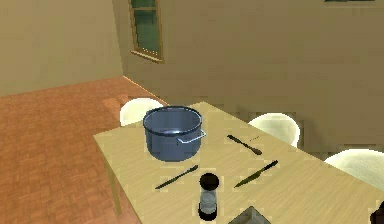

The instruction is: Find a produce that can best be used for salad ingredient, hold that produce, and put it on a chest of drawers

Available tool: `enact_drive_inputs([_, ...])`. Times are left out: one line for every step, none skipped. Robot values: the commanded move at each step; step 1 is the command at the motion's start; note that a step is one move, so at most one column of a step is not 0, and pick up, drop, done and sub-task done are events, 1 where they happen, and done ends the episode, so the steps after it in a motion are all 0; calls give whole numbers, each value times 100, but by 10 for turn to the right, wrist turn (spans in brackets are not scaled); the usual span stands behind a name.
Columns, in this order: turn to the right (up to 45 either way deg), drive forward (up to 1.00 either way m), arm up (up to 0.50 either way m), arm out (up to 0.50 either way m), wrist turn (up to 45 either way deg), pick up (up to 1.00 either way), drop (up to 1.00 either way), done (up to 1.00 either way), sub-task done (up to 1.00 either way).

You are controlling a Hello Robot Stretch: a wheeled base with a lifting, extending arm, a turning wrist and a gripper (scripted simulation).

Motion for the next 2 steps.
enact_drive_inputs([0, 0, 0, 28, 0, 0, 0, 0, 0])
enact_drive_inputs([0, 0, 0, 0, 450, 0, 0, 0, 0])
